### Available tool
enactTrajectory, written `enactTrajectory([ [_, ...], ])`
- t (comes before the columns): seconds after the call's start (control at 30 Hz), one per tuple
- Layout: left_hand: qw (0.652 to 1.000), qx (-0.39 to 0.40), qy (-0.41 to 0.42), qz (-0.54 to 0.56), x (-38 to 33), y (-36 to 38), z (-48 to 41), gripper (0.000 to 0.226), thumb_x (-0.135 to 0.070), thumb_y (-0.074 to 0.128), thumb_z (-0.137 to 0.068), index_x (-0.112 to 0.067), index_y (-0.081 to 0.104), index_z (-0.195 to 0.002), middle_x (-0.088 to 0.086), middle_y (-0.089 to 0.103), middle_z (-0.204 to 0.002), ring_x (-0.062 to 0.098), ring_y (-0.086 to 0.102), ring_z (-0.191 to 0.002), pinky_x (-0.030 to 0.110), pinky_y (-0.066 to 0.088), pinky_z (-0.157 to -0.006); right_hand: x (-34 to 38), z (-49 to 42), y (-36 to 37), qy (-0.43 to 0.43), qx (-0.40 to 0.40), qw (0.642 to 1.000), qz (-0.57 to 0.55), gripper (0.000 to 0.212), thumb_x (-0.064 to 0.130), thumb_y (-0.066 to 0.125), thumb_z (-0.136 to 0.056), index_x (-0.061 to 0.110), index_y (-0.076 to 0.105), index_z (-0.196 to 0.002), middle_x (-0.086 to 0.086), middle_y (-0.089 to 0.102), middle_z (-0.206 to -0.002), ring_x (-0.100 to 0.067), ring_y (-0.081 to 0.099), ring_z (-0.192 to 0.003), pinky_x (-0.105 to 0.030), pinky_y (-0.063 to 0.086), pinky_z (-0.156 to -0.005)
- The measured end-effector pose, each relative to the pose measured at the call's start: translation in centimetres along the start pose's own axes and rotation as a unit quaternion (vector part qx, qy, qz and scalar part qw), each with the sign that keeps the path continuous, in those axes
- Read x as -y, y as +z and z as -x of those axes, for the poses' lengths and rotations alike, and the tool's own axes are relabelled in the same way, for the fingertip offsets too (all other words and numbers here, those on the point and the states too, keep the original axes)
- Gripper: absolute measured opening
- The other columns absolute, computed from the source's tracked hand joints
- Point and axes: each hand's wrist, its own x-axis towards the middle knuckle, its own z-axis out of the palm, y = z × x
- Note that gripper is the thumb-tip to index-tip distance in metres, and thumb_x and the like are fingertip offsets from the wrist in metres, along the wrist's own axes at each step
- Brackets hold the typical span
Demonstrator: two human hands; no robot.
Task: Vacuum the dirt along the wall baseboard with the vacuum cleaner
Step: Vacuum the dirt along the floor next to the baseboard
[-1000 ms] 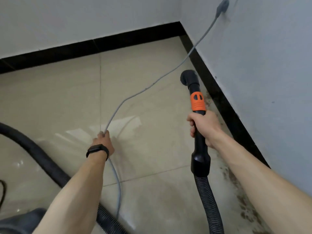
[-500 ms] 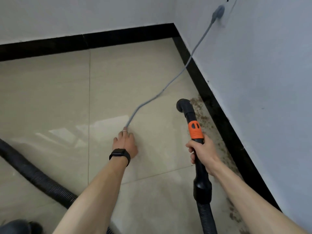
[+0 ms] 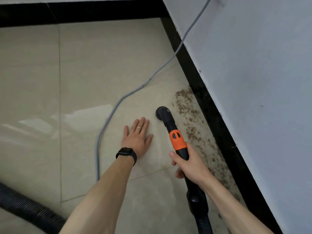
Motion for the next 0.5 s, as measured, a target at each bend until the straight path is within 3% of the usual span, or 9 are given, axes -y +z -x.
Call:
enactTrajectory([
  [0.1,0.999,-0.044,0.0,0.01,0.2,1.1,0.1,0.059,-0.048,0.017,-0.104,-0.032,0.002,-0.159,-0.013,-0.004,-0.166,0.01,-0.008,-0.152,0.047,-0.005,-0.122,0.1,-0.5,-0.2,-0.026,-0.075,0.988,0.131,0.023,0.048,0.065,-0.094,0.031,0.05,-0.099,-0.002,0.062,-0.072,-0.027,0.062,-0.059,-0.039,0.052,-0.058],
  [0.2,0.997,-0.071,-0.008,0.003,0.3,1.7,0.0,0.06,-0.05,0.018,-0.103,-0.032,0.006,-0.159,-0.013,0.0,-0.165,0.01,-0.005,-0.152,0.046,-0.004,-0.123,1.4,-2.2,0.1,-0.043,-0.139,0.961,0.236,0.029,0.051,0.059,-0.096,0.029,0.046,-0.109,-0.001,0.063,-0.082,-0.029,0.061,-0.075,-0.039,0.045,-0.063],
  [0.4,0.995,-0.097,0.005,0.007,0.6,2.0,-0.1,0.062,-0.052,0.017,-0.099,-0.033,0.013,-0.158,-0.011,0.008,-0.166,0.012,0.001,-0.153,0.046,-0.002,-0.123,5.8,-6.3,0.2,-0.053,-0.157,0.934,0.316,0.03,0.041,0.053,-0.103,0.021,0.034,-0.114,-0.005,0.054,-0.087,-0.019,0.047,-0.064,-0.035,0.036,-0.056],
  [0.5,0.994,-0.104,0.006,0.009,0.7,2.2,-0.3,0.063,-0.053,0.015,-0.098,-0.033,0.015,-0.158,-0.01,0.009,-0.166,0.013,0.002,-0.153,0.047,-0.001,-0.123,7.3,-7.8,0.1,-0.053,-0.153,0.929,0.334,0.036,0.038,0.052,-0.103,0.012,0.037,-0.125,-0.008,0.055,-0.094,-0.027,0.054,-0.074,-0.036,0.042,-0.064],
])
